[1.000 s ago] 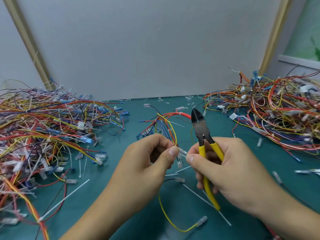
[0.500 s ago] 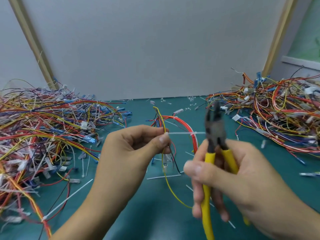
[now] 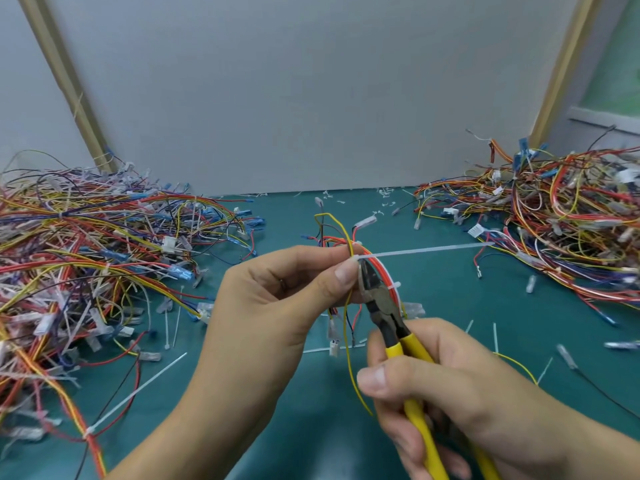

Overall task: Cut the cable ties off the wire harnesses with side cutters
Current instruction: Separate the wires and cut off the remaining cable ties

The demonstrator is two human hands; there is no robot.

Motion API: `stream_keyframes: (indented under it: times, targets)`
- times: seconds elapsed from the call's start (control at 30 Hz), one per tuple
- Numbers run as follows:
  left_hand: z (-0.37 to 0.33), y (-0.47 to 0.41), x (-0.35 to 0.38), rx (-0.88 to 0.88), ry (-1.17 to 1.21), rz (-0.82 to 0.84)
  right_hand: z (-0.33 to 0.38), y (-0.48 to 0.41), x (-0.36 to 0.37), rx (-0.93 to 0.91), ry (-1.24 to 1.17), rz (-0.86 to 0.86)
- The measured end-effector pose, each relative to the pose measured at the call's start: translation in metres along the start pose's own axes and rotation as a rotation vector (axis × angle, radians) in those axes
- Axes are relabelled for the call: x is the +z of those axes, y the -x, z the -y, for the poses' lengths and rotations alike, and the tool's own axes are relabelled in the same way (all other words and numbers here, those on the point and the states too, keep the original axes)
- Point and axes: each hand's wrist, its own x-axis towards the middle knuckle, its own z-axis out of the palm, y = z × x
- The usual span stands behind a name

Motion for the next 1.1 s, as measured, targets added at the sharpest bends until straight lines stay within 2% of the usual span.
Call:
stream_keyframes:
  times: [0.57, 0.73, 0.83, 0.93, 1.03, 1.1]
  targets:
    - [0.0, 0.001, 0.003, 0.024, -0.014, 0.035, -0.001, 0.001, -0.003, -0.016, 0.005, -0.007]
    - [0.001, 0.0, 0.0, 0.023, -0.044, 0.023, -0.002, 0.0, -0.004, -0.015, -0.046, -0.014]
    - [0.001, -0.001, -0.002, 0.015, -0.08, -0.041, -0.002, 0.002, -0.006, -0.052, -0.043, -0.033]
    - [0.004, 0.0, -0.003, 0.093, -0.316, -0.054, 0.005, 0.004, -0.007, -0.146, -0.046, -0.145]
    - [0.006, 0.004, 0.001, 0.333, -0.706, 0.024, 0.01, 0.002, -0.014, -0.237, -0.018, -0.429]
    - [0.006, 0.007, 0.004, 0.424, -0.801, 0.092, 0.013, 0.001, -0.02, -0.276, -0.023, -0.589]
